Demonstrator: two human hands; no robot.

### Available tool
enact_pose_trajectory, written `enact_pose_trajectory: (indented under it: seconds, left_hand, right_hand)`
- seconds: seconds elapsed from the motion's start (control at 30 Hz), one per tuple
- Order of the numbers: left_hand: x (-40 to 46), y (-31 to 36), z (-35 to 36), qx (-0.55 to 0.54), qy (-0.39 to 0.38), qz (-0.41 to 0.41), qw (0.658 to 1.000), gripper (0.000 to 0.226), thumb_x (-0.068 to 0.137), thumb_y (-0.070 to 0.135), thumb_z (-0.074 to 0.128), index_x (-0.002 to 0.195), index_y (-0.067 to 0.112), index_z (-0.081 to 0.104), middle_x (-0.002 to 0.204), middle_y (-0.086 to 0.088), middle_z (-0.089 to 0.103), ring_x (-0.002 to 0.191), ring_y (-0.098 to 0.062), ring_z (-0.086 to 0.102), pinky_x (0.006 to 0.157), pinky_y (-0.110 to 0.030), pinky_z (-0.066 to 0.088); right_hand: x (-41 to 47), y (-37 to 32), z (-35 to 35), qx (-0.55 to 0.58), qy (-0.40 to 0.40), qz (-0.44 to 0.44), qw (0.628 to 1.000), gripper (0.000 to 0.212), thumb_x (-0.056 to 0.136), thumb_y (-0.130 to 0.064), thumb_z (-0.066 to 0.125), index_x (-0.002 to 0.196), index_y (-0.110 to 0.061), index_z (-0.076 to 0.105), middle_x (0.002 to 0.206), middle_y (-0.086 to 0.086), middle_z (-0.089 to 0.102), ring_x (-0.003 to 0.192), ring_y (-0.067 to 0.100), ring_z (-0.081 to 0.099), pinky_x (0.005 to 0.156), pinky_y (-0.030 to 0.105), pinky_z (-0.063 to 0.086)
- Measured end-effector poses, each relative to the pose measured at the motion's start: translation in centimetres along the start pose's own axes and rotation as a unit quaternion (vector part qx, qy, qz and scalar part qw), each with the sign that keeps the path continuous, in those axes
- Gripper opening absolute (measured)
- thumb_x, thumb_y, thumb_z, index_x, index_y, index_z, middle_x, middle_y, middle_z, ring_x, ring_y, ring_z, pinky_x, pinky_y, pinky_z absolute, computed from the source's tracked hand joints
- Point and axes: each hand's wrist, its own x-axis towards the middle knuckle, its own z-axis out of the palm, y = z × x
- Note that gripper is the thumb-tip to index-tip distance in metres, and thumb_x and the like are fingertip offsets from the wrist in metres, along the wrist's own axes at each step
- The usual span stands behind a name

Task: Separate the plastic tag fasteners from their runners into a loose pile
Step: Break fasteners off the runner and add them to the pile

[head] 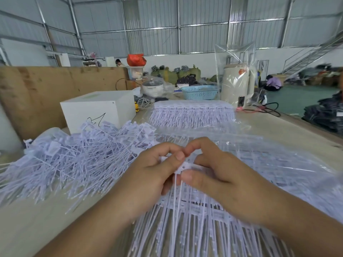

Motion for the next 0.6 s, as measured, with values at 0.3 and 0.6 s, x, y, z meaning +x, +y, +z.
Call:
enact_pose_trajectory:
  seconds: [0.3,0.6]
  left_hand:
    - [0.0,-0.1,-0.2,0.027,-0.05,0.002,0.998,0.024,0.071,0.049,0.072,0.084,0.03,0.075,0.053,-0.003,0.048,0.048,-0.018,0.036,0.046,-0.023,0.026]
    - [0.2,0.5,2.5,-0.267,0.099,-0.056,0.957,0.012,0.068,0.023,0.067,0.072,0.017,0.077,0.052,-0.003,0.047,0.034,-0.007,0.034,0.034,-0.015,0.028]
  right_hand:
    - [0.1,0.6,-0.8,-0.053,-0.044,0.058,0.996,0.032,0.095,-0.045,0.053,0.076,-0.02,0.059,0.051,-0.009,0.041,0.046,0.005,0.036,0.049,0.024,0.031]
    - [0.6,-0.4,1.0,-0.128,0.189,0.018,0.974,0.036,0.094,-0.049,0.045,0.069,-0.023,0.049,0.048,-0.007,0.046,0.042,0.009,0.039,0.044,0.026,0.033]
